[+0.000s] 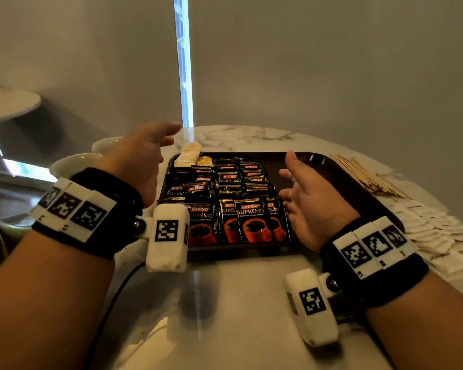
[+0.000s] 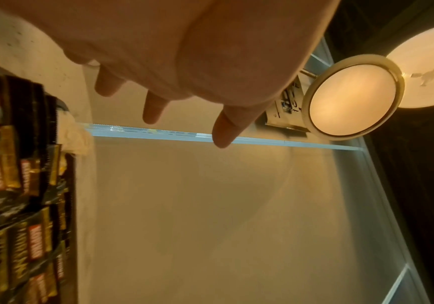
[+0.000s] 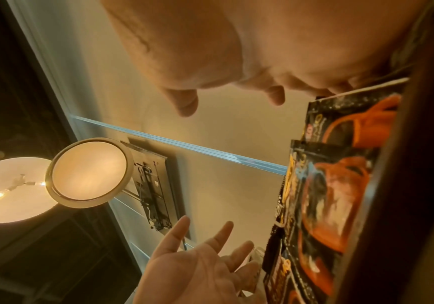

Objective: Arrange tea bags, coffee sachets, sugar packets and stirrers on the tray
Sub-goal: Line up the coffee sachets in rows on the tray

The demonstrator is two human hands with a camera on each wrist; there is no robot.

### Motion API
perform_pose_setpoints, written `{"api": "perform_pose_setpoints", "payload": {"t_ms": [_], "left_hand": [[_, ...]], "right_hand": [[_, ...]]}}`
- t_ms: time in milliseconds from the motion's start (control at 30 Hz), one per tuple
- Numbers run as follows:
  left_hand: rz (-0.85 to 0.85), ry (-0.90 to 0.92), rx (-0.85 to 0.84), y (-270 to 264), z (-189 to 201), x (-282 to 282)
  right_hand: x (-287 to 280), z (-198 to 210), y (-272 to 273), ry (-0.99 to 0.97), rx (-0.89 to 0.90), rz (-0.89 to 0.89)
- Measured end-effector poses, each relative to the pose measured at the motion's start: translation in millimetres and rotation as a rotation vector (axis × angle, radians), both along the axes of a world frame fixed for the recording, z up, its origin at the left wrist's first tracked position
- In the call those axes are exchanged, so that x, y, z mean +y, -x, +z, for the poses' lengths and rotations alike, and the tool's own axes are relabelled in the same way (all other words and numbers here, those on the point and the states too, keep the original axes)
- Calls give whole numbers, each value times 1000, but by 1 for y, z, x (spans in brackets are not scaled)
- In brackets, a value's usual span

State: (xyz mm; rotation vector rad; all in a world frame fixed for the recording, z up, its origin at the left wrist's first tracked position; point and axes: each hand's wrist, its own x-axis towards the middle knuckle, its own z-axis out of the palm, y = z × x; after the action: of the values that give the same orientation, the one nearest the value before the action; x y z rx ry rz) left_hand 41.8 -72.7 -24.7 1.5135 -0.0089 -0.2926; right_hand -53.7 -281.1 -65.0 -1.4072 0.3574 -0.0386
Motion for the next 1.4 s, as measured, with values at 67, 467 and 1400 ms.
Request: {"api": "perform_pose_setpoints", "payload": {"t_ms": [67,467,1400], "left_hand": [[-56,-5,35,6,-1,-4],[-117,78,91,11,-5,-4],[11,283,69,-1,-1,1]], "right_hand": [[1,1,2,-20,-40,19],[3,2,-4,-50,13,-12],[-39,29,-115,132,408,61]]}}
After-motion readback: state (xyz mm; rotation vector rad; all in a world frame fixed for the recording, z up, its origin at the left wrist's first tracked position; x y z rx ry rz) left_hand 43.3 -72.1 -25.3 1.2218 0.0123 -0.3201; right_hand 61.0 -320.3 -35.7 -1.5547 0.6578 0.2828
